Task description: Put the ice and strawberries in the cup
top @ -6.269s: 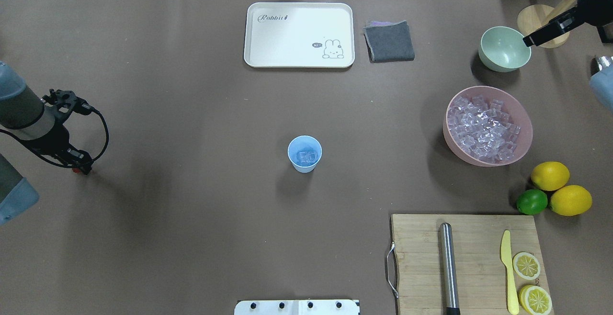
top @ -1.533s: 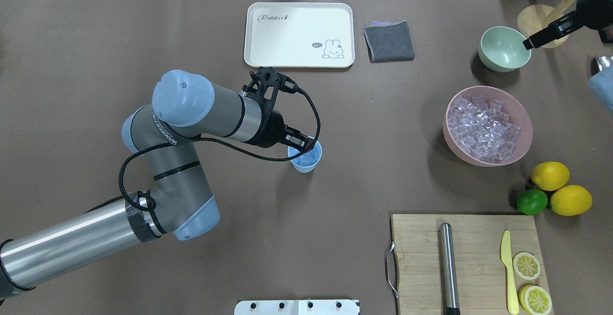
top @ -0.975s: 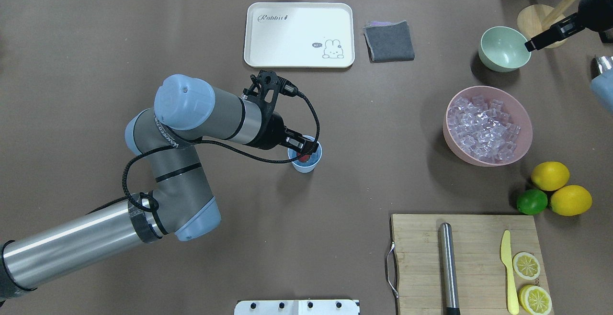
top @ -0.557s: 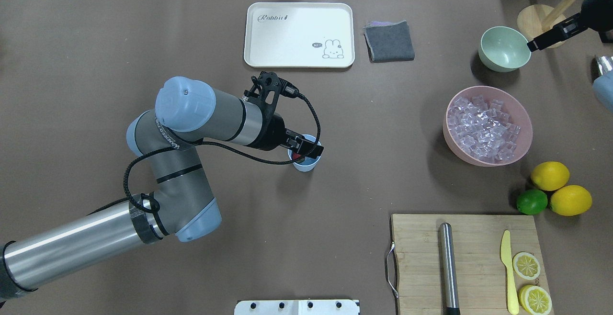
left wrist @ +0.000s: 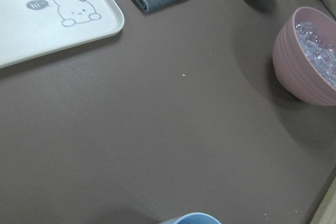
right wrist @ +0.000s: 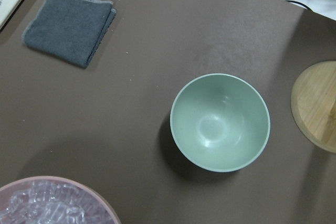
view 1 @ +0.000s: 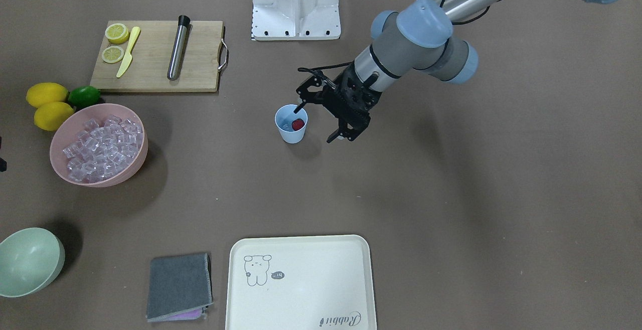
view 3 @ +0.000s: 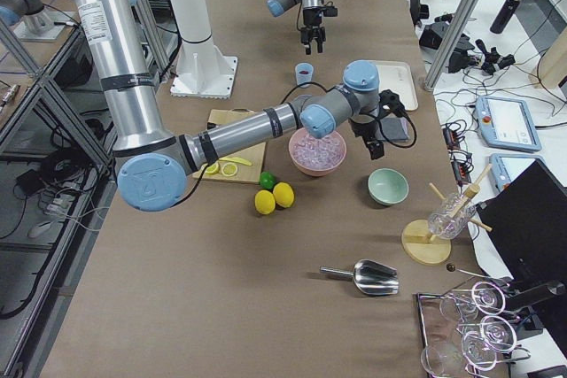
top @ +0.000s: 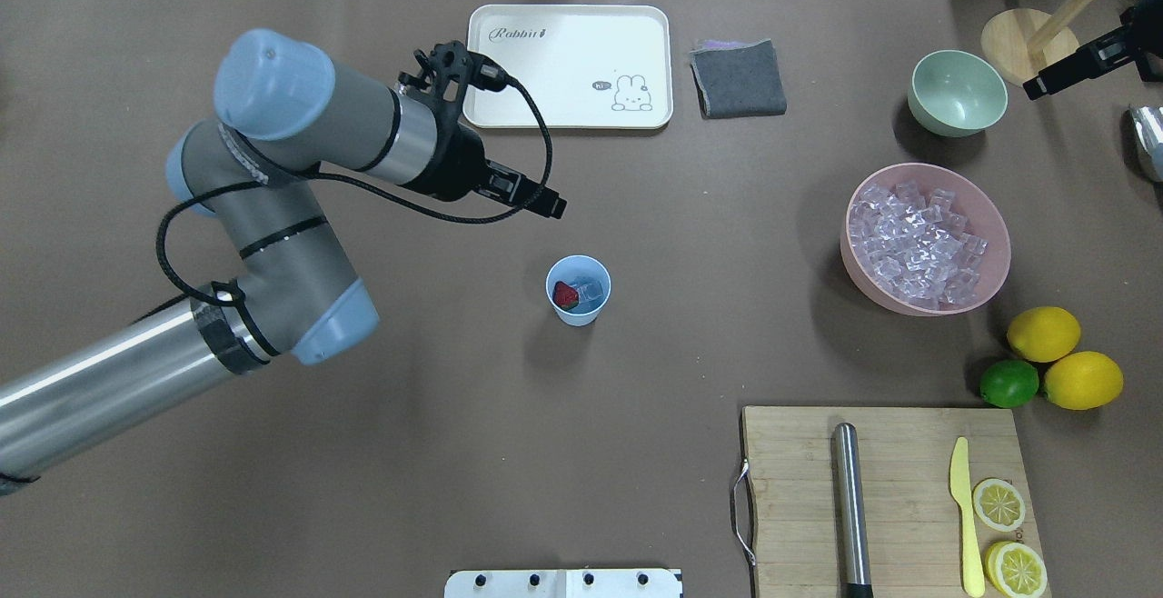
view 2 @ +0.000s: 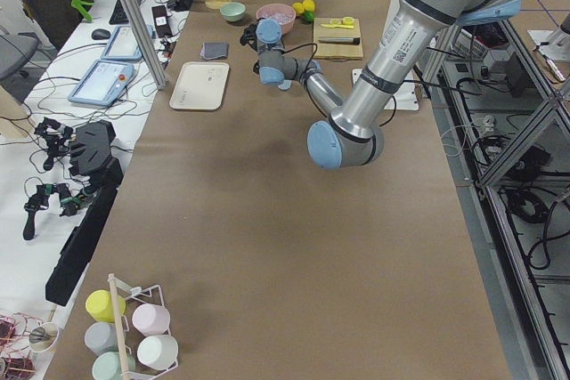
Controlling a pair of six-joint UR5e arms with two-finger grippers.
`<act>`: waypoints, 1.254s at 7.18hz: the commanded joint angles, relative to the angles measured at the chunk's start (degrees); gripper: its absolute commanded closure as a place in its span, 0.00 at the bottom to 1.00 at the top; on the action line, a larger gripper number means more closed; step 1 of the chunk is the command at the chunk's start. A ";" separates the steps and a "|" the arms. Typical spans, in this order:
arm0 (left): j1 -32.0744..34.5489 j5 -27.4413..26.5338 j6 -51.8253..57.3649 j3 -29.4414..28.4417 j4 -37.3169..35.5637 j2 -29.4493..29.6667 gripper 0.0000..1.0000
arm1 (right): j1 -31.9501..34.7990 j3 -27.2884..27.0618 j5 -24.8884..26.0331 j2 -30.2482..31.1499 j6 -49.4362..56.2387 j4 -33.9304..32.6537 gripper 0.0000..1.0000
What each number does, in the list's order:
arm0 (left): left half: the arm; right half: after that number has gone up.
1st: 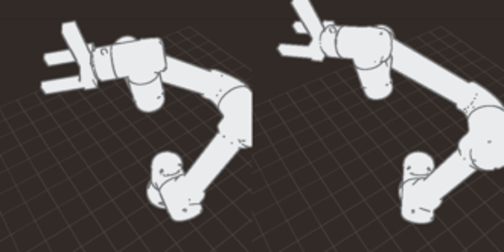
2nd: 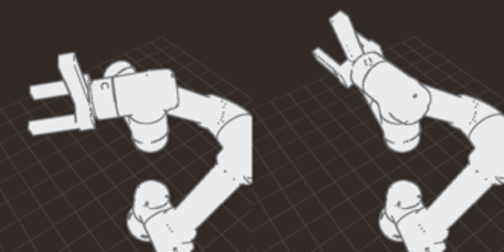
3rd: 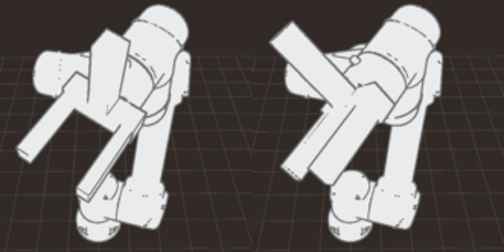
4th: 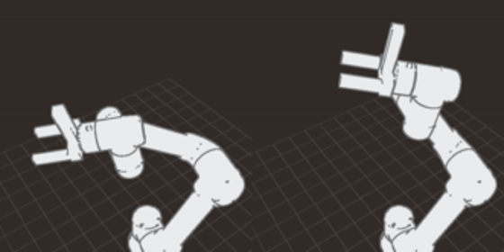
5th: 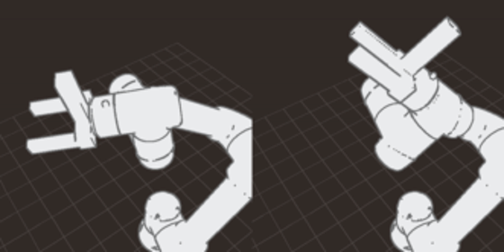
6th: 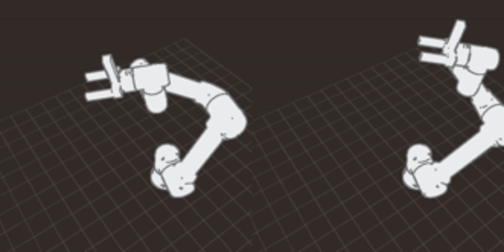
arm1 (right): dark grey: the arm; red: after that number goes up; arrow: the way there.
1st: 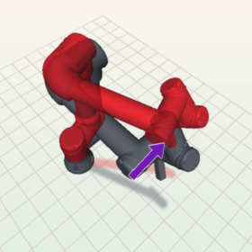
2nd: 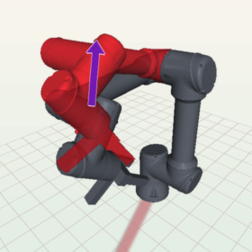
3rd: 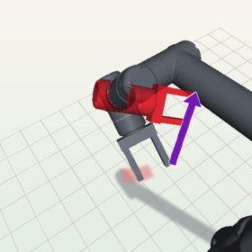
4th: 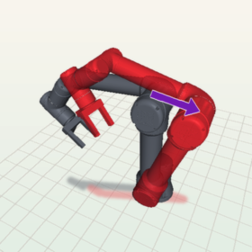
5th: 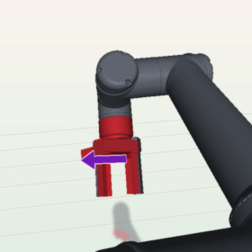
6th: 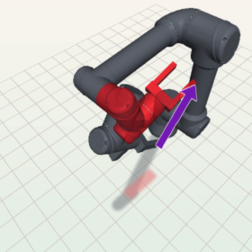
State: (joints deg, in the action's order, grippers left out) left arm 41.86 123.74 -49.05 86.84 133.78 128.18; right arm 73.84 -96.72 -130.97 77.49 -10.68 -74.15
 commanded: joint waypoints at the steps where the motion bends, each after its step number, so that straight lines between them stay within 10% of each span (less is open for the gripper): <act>1: 9.86 9.99 4.63 0.08 -4.56 -1.16 0.03 | 1.91 -0.31 -2.00 0.56 0.04 -3.62 0.00; 5: 24.99 20.73 15.51 0.34 -15.77 -6.71 0.03 | 2.88 -0.22 -2.18 3.01 0.13 -5.12 0.01; 9: 34.50 20.66 32.59 0.87 -35.48 -9.61 0.03 | 5.44 -1.27 0.00 4.76 6.89 -16.81 0.00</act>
State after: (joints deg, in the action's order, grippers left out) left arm 73.67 144.60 -20.01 87.52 104.11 118.73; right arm 78.79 -97.55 -131.99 81.23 -5.58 -88.59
